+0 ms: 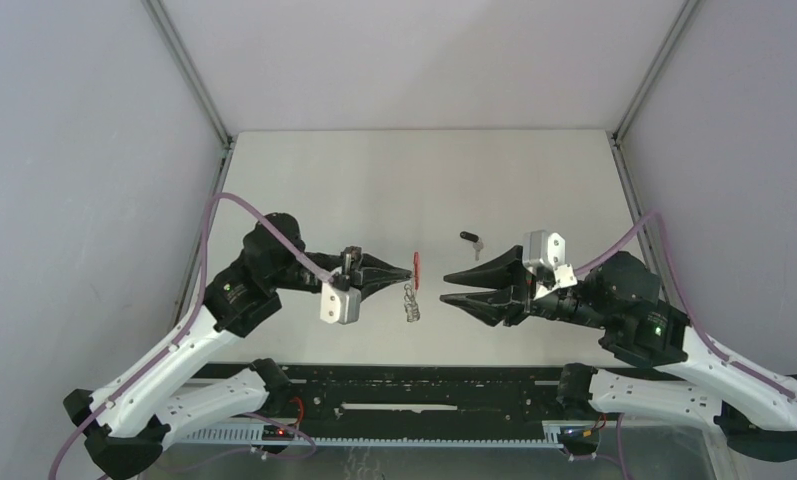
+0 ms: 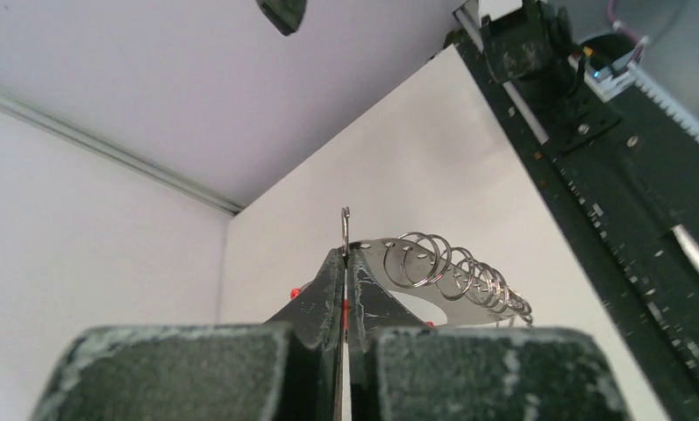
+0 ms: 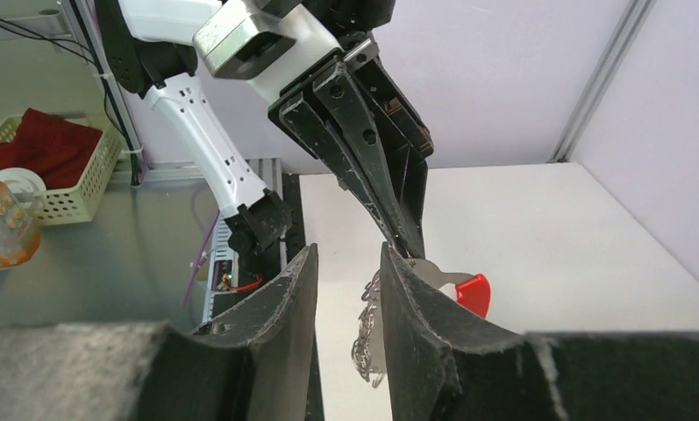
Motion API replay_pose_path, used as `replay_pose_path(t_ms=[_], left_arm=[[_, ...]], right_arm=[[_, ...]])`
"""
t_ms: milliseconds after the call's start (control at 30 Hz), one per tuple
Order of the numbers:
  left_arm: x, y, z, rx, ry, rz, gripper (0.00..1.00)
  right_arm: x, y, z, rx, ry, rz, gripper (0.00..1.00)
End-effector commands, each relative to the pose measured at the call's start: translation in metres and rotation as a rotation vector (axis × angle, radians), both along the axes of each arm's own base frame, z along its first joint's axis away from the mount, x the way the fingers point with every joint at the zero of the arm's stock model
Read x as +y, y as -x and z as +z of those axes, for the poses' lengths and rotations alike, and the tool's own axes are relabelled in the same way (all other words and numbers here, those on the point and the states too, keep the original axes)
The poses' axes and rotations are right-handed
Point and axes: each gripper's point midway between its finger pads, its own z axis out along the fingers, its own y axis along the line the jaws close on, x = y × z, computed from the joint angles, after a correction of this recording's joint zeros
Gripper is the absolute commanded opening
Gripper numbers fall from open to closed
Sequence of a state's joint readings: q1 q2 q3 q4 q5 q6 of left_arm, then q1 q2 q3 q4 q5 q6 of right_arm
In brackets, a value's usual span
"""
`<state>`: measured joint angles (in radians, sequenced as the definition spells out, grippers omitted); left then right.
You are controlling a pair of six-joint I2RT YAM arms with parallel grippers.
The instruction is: Put the keys on the keyring
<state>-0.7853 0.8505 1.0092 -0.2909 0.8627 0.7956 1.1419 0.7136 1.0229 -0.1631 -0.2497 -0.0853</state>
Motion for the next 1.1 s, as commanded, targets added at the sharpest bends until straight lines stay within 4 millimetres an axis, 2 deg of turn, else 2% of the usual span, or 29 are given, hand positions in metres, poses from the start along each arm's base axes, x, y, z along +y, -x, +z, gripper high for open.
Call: replay_pose_path(t_ms=[0,267,533,833,1067], left_arm=[[0.002,0.000,0.001,-0.232,0.005,-0.031,0.00],[0.005,0.010,0.000,-0.344,-0.013,-0.075,0.00],[0.007,0.017,-0.005,-0.266,-0.049,-0.080,0.00],[0.008,0.018,-0.009,-0.203,-0.080,-0.074,0.00],[0.008,0.020,-0.007,-0.167,-0.080,-0.076,0.00]], right_arm=[[-0.003,-0.002,-0.003,-0.046,0.025,-0.011,0.40],[-0.001,-0.004,-0.008,-0.083,0.050,-0.011,0.39],[0.009,-0.008,-0.017,-0.130,0.114,-0.005,0.41],[0.031,-0.015,-0.043,-0.224,0.307,-0.033,0.45],[0.036,-0.018,-0.048,-0.262,0.352,-0.045,0.45]])
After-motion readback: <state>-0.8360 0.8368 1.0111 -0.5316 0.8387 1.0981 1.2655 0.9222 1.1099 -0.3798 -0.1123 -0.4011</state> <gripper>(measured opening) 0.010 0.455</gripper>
